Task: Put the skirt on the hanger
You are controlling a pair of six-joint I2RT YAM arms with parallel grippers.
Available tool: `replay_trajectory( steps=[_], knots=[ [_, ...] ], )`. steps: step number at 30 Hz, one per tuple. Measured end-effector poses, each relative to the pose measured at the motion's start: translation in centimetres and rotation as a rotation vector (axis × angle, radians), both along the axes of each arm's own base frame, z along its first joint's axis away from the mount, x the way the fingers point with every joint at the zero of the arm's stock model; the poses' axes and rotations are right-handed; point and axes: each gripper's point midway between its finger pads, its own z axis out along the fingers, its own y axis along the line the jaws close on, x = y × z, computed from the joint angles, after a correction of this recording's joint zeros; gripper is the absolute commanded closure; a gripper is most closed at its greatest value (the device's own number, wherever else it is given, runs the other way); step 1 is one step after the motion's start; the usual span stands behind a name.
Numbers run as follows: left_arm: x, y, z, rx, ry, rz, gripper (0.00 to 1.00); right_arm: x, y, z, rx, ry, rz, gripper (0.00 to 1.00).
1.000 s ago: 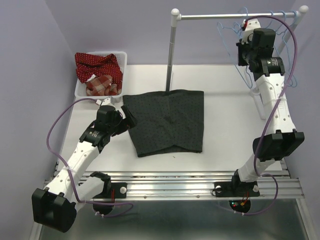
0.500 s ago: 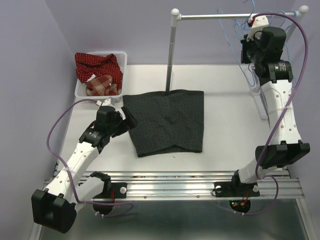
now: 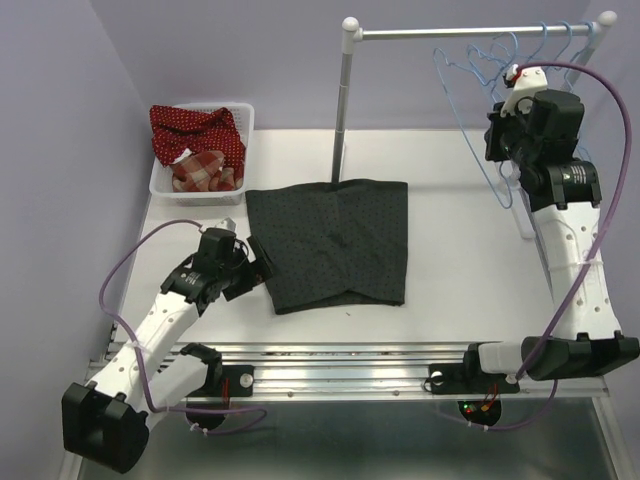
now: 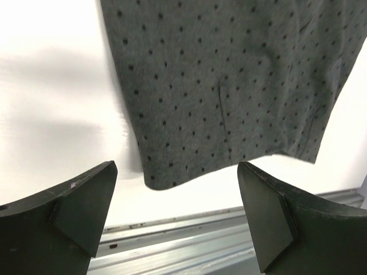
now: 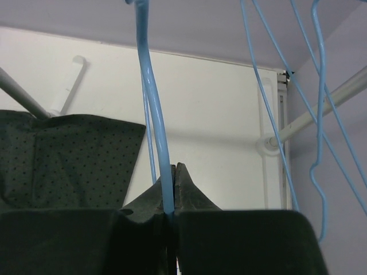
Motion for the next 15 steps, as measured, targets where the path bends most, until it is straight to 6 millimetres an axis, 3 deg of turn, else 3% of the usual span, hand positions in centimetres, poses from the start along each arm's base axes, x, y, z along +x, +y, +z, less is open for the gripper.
replay_trajectory(
  steps=[3, 8, 15],
  knots=[
    [-1.2, -0.6, -1.2, -0.007, 0.047, -0.022, 0.01, -1.5, 0.2, -0.4, 0.033, 0.002, -0.005, 0.99],
    [-3.3, -1.8, -3.4, -0.011, 0.142, -0.058, 0.01, -5.3, 0.6, -3.7, 0.090, 0.067, -0.008, 0.99],
    [-3.8, -3.0, -5.3, -0.016, 0.215, -0.057, 0.12, -8.2, 2.0, -6.9, 0.185, 0.135, 0.025, 0.99]
  ],
)
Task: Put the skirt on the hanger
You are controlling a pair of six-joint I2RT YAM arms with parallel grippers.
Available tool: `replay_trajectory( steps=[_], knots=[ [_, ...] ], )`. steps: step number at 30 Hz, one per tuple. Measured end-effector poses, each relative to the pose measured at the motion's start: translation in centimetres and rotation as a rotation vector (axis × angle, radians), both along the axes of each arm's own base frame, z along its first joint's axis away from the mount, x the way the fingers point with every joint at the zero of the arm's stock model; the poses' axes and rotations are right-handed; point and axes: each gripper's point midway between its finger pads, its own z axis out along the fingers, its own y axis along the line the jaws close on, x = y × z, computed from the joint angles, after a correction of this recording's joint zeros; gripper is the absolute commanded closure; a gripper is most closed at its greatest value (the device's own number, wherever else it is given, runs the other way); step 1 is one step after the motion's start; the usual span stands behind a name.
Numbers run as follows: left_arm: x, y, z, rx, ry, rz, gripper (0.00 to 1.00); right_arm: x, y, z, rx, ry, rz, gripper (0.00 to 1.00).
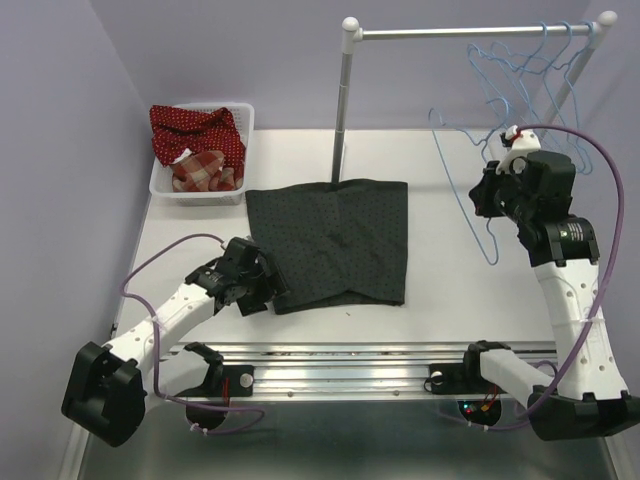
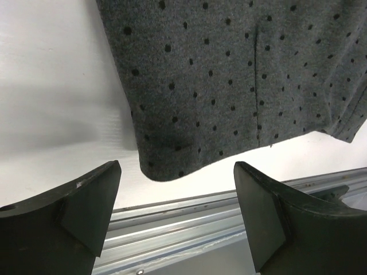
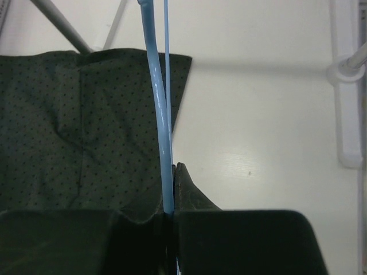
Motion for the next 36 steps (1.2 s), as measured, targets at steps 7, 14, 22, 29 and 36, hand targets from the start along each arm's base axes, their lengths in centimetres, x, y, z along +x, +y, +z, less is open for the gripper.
replay_trajectory(
  steps=[7, 14, 22, 29, 36],
  knots=[
    [1.1, -0.2, -1.3, 0.021, 0.022, 0.038, 0.34, -3.4, 1.8, -4.1, 0.083, 0.135, 0.062, 0.99],
    [1.8, -0.4, -2.1, 0.029, 0.028, 0.048, 0.71, -6.9, 3.9, -8.1, 0.168, 0.284, 0.153, 0.99],
    [2.1, -0.5, -2.6, 0.038, 0.041, 0.047, 1.00, -9.1, 8.8, -8.8, 0.241, 0.363, 0.361, 0.99],
    [2.8, -1.4, -1.1, -0.003, 0.010, 0.037, 1.00, -16.5, 18.6, -13.4, 0.092, 0.595, 0.659, 0.99],
    [3.9, -2.1, 1.1, -0.036, -0.038, 0.033, 1.00, -18.9, 20.2, -13.0, 0.029, 0.603, 0.706, 0.99]
  ],
)
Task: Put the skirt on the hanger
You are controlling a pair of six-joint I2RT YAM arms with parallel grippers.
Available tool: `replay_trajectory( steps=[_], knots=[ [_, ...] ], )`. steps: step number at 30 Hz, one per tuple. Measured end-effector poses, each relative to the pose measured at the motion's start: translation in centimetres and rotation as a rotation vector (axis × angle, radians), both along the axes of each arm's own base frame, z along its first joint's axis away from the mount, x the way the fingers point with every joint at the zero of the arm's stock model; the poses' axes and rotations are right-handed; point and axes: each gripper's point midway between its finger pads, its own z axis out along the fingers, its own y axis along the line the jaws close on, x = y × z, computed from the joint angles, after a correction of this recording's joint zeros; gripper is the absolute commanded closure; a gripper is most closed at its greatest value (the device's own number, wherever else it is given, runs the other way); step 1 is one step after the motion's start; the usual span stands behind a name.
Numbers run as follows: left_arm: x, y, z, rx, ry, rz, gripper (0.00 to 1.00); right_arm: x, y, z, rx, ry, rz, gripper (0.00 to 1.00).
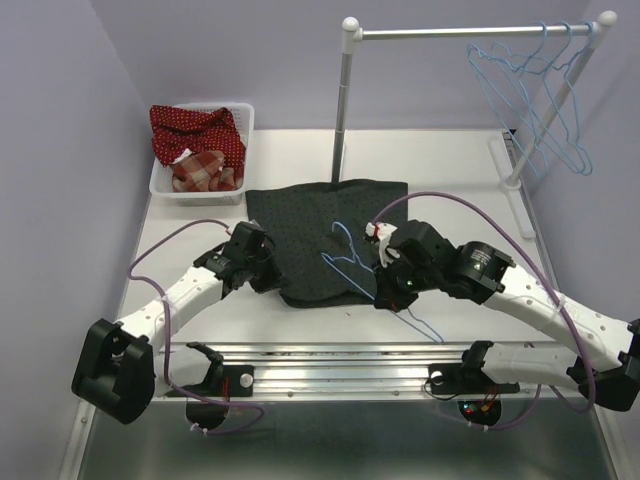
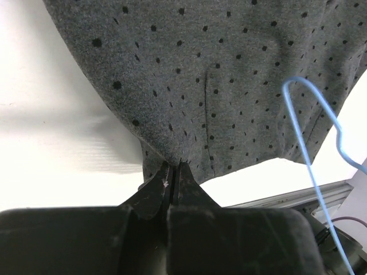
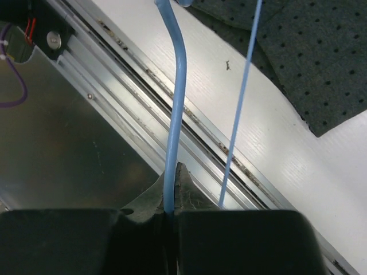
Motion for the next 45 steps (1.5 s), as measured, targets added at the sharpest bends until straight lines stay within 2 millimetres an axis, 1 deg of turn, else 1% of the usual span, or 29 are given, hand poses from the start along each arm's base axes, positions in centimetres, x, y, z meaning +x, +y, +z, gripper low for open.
replay_trajectory(
  steps=[3, 6, 13, 18, 22, 28, 31, 34, 35, 39, 45],
  knots=[
    [0.1, 0.0, 0.4, 0.007, 0.010, -0.003, 1.00, -1.2, 0.4, 0.4, 0.001, 0.005, 0.046, 0.99],
    [0.4, -0.2, 0.7, 0.015, 0.022, -0.004, 1.00, -2.3, 0.1, 0.3, -0.016, 0.027, 0.077, 0.99],
    [0.3, -0.2, 0.4, 0.028, 0.050, -0.002, 1.00, -4.8, -0.4, 0.8, 0.008, 0.088, 0.151, 0.99],
    [0.4, -0.2, 0.7, 0.026, 0.057, 0.008, 1.00, -6.4, -0.4, 1.1, 0.027, 0.127, 0.227, 0.99],
    [0.3, -0.2, 0.9, 0.025, 0.063, 0.015, 1.00, -7.2, -0.2, 1.3, 0.048, 0.146, 0.279, 0.99],
    [0.5, -0.2, 1.2, 0.026, 0.063, 0.019, 1.00, -7.5, 0.0, 1.4, 0.063, 0.149, 0.313, 0.99],
    [0.3, -0.1, 1.1, 0.029, 0.069, 0.018, 1.00, -7.3, 0.3, 1.4, 0.071, 0.135, 0.315, 0.99],
    [0.3, -0.1, 1.1, 0.030, 0.072, 0.018, 1.00, -7.1, 0.5, 1.1, 0.066, 0.130, 0.316, 0.99],
    [0.2, -0.1, 1.1, 0.031, 0.073, 0.018, 1.00, -7.0, 0.5, 0.7, 0.060, 0.132, 0.316, 0.99],
    [0.2, -0.2, 1.1, 0.027, 0.075, 0.016, 1.00, -6.4, 0.8, -0.2, 0.038, 0.122, 0.306, 0.99],
    [0.1, -0.3, 1.2, 0.017, 0.081, 0.012, 1.00, -4.7, 1.2, -0.8, 0.023, 0.055, 0.259, 0.99]
  ],
)
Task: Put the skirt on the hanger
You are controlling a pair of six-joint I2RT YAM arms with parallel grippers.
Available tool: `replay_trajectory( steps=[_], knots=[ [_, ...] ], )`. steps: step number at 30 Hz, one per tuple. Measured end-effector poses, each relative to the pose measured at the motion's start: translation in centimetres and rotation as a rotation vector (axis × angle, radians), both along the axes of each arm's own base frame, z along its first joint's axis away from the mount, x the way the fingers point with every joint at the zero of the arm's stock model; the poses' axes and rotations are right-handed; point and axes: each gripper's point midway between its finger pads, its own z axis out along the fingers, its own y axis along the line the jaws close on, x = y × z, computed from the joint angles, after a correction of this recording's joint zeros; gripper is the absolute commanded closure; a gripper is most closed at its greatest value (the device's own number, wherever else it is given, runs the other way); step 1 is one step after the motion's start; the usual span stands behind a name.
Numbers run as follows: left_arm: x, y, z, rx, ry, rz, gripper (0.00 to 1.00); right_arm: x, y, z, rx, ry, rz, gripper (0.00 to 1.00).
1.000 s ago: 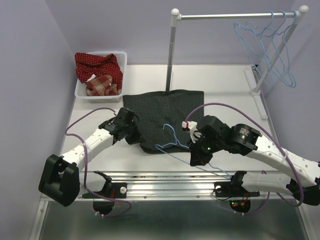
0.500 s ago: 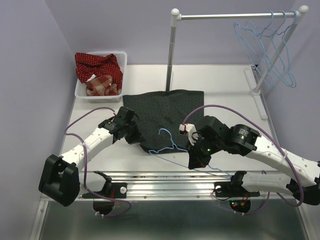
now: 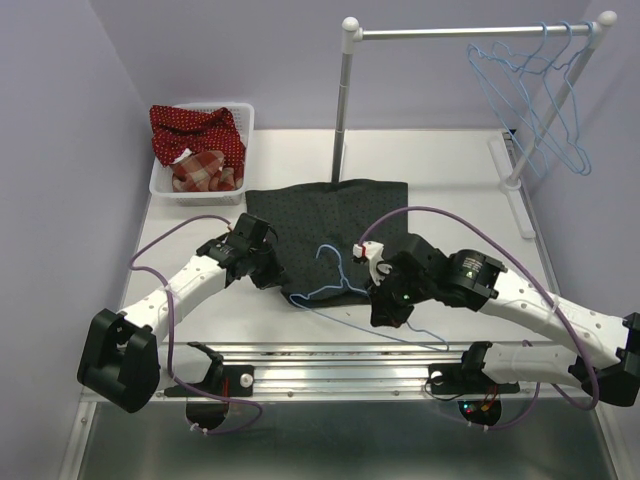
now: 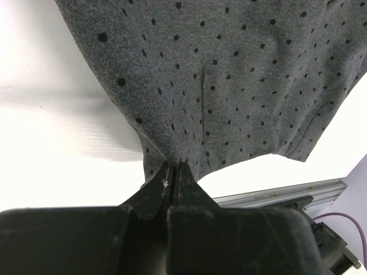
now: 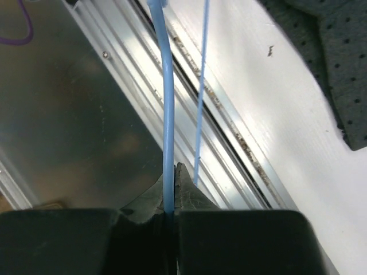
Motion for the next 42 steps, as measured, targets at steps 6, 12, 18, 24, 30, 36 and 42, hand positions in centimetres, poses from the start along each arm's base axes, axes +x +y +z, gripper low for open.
replay_trajectory(
  steps=[6, 12, 18, 24, 30, 36, 42],
  knots=[
    [-0.1, -0.2, 0.2, -0.018, 0.010, 0.008, 1.00, 2.2, 0.2, -0.9, -0.015, -0.090, -0.067, 0.99],
    [-0.2, -0.4, 0.6, -0.042, 0.020, 0.046, 1.00, 4.2, 0.0, -2.3, -0.050, -0.172, -0.152, 0.99],
    [-0.2, -0.4, 0.7, -0.051, 0.030, 0.075, 1.00, 5.3, -0.5, -2.4, -0.078, -0.216, -0.218, 0.99],
    [-0.1, -0.1, 0.3, -0.018, 0.053, 0.087, 1.00, 4.8, -1.4, -2.3, -0.115, -0.187, -0.236, 0.99],
    [0.6, 0.0, 0.5, 0.003, 0.051, 0.094, 1.00, 4.0, -2.8, -2.9, -0.180, -0.150, -0.255, 0.99],
    [0.9, 0.1, 0.8, 0.016, 0.043, 0.098, 1.00, 2.9, -3.9, -3.2, -0.227, -0.105, -0.238, 0.99],
    [1.2, 0.2, 0.5, 0.037, 0.052, 0.093, 1.00, 1.9, -3.7, -3.2, -0.217, -0.066, -0.195, 0.99]
  ],
)
